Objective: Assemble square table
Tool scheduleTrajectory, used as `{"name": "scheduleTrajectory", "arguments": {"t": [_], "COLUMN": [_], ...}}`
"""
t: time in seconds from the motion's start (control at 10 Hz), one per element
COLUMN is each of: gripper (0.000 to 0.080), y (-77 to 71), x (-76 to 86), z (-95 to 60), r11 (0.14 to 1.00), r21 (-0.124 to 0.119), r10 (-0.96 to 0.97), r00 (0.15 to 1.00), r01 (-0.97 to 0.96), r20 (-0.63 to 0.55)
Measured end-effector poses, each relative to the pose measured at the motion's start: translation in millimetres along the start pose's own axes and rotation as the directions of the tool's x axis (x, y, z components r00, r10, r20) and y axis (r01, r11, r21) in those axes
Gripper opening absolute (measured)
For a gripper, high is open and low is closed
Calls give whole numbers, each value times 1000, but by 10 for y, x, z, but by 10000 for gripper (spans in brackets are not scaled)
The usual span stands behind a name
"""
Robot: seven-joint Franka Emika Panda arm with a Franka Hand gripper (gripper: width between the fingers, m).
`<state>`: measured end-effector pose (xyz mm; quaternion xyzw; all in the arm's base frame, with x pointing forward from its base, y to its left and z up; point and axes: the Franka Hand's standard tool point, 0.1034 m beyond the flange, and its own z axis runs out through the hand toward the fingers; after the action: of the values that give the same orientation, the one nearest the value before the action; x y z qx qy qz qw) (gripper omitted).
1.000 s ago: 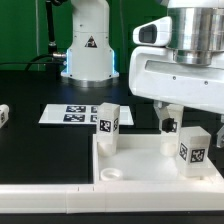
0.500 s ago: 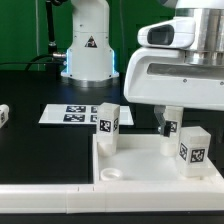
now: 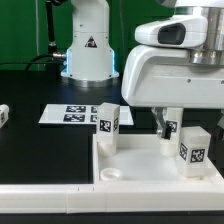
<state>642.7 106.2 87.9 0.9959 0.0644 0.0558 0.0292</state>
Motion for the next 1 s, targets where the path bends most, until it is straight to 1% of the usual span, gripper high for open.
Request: {"name": "scheduleTrajectory", "arguments": {"t": [0.1, 0.2, 0.3, 0.4, 0.5, 0.8, 0.9, 1.0], "gripper": [649, 515, 515, 377, 291, 291, 291, 291], "y": [-1, 1, 1, -1, -4, -8, -2, -11], "x": [-2, -2, -2, -2, -5, -10, -14, -16], "z": [4, 4, 4, 4, 6, 9, 12, 13], "r11": [1000, 1000, 999, 997, 991, 938, 869, 803], "r21": [0, 0, 0, 2, 2, 6, 19, 20], "r10": [23, 23, 41, 77, 137, 346, 495, 596], "r00": [1000, 1000, 999, 997, 991, 938, 869, 803], "r01": [-23, -23, -41, -77, -137, -346, -495, -596], "r20": [1, 1, 1, 1, 2, 4, 6, 10]}}
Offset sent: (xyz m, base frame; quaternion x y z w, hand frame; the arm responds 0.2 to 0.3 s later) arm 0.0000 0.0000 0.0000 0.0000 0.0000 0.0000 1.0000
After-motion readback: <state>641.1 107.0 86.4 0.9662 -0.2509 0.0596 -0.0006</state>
